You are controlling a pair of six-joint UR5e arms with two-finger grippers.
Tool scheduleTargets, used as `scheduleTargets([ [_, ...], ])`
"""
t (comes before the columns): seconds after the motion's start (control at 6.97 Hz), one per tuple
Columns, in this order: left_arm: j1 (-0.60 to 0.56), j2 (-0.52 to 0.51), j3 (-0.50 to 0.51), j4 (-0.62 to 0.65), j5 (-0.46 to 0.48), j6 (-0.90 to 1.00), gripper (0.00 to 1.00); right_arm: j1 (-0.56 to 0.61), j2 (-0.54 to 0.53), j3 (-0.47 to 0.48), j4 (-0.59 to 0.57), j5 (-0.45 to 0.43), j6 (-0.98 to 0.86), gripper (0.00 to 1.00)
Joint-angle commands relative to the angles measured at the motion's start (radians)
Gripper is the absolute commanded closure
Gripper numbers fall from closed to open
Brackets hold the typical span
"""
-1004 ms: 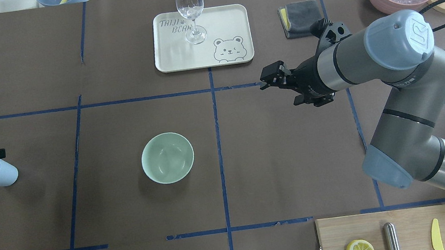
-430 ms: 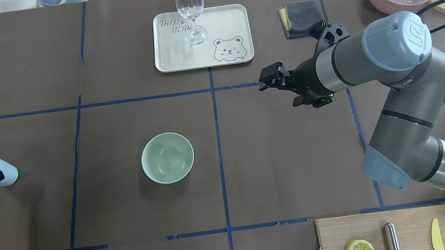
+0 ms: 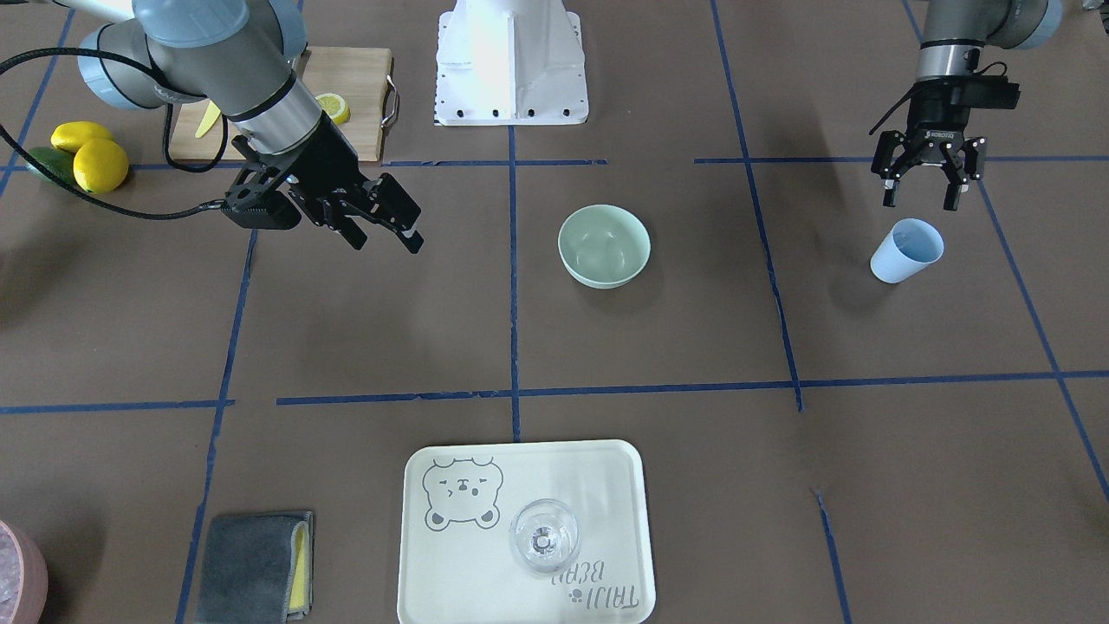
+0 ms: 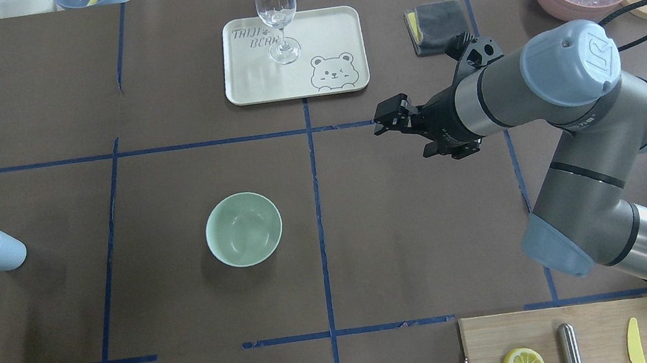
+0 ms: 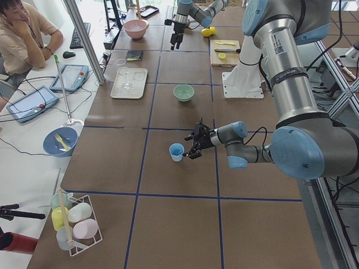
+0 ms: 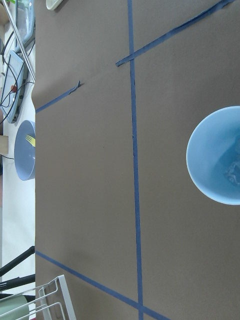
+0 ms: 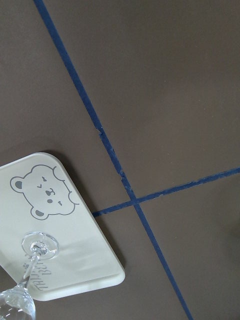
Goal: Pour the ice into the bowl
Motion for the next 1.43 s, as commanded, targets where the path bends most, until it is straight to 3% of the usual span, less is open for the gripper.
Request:
scheduleTargets([
  [0.0,0.105,-0.006,0.096,0.000,0.169,-0.046,0.00,-0.001,0.001,-0.001,0.000,0.000,0.000,0.00],
  [0.29,0.111,-0.075,0.130,0.001,0.207,-0.085,0.00,-0.001,-0.001,-0.003,0.000,0.000,-0.003,0.00],
  [0.57,0.111,-0.184,0.253,-0.011,0.266,-0.085,0.01,0.000,-0.001,-0.001,0.000,0.001,-0.010,0.00],
  [0.86,0.111,-0.226,0.323,-0.014,0.339,-0.080,0.02,0.000,0.001,-0.001,0.000,0.002,-0.008,0.00],
  [1.29,0.088,-0.276,0.335,-0.008,0.373,-0.074,0.02,0.000,-0.001,0.000,0.000,0.000,-0.008,0.00],
])
